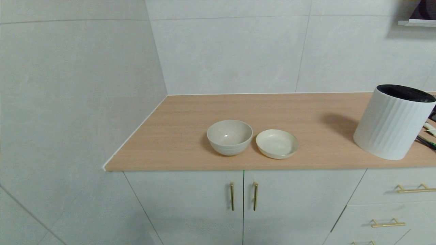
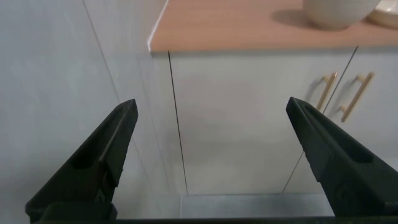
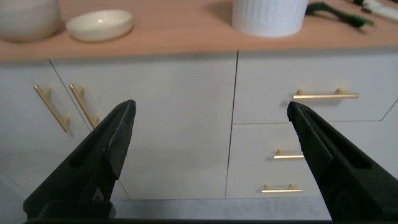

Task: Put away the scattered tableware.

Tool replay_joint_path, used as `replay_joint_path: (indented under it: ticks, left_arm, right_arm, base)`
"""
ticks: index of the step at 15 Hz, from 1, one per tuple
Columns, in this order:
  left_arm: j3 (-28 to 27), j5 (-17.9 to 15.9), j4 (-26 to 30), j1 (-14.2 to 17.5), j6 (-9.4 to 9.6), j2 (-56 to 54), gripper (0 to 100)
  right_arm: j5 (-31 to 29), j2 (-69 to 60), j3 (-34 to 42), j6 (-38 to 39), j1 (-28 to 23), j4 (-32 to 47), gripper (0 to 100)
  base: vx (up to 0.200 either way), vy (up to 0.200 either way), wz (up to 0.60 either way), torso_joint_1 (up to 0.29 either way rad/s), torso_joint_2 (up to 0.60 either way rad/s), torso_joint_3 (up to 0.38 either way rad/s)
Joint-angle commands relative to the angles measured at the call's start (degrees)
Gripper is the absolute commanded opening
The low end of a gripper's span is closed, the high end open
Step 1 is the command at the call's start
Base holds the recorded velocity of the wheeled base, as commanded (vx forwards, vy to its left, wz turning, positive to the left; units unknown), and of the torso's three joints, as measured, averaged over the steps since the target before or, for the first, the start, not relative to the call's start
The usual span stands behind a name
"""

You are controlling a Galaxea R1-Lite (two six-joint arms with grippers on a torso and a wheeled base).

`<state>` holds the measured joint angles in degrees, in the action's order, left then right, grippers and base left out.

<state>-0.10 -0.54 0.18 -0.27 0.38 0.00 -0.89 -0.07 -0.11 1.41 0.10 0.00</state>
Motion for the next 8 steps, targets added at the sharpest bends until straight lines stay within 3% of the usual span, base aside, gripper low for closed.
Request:
replay_joint_path:
  ticks: [1, 8]
  left_arm:
    - [0.01, 0.01, -0.01, 0.00, 0.06, 0.00, 100]
    - [0.01, 0.01, -0.01, 0.00, -0.03, 0.00, 100]
  right_arm:
    - [0.01, 0.07, 0.02, -0.01, -0.01, 0.00, 100]
    - [0.01, 0.07, 0.02, -0.01, -0.01, 0.00, 100]
  base:
    - [0.000, 0.000, 0.00, -0.232, 0.53, 0.300]
    - [0.000, 0.000, 0.00, -0.205, 0.50, 0.286]
